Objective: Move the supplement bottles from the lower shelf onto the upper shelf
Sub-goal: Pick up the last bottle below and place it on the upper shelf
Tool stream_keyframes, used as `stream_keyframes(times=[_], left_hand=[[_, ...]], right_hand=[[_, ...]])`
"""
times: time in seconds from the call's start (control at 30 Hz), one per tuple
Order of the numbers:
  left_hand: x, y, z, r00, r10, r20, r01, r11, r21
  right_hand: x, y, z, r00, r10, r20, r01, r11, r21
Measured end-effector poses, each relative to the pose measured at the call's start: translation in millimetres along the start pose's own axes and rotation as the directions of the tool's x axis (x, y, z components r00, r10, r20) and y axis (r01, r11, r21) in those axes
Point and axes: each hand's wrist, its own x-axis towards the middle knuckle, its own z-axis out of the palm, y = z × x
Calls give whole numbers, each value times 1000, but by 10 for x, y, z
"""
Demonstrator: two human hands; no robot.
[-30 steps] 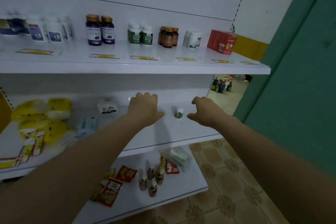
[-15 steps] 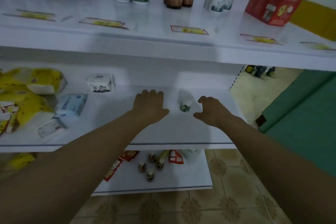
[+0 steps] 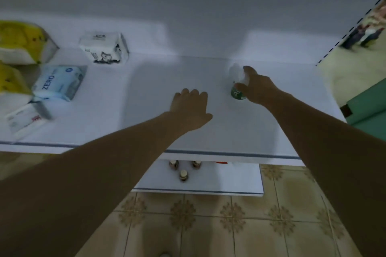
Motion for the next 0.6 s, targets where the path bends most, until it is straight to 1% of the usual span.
stream_keyframes(times=[0.07, 0.13, 0.23, 0.43, 0.5, 0.6], left_hand=[[55, 8, 105, 1000, 4, -6, -4, 1000, -11], [77, 15, 198, 1000, 0, -5, 0, 1000, -19], [56, 15, 320, 1000, -14, 1, 14, 1000, -23], [-210, 34, 412, 994, -77, 70, 79, 997, -24], [-356, 39, 379, 993, -88, 75, 90, 995, -36], [-617, 24, 280, 994, -101, 53, 103, 994, -41]], right_hand=[[72, 14, 99, 998, -3, -57, 7, 998, 68], [105, 35, 185, 993, -31, -116, 40, 996, 77], [57, 59, 228, 990, -59, -130, 71, 993, 94], [-331, 79, 254, 994, -102, -40, 107, 982, 159], [-508, 86, 267, 993, -114, -8, 114, 979, 168], [-772, 75, 282, 994, -92, 50, 80, 975, 208]])
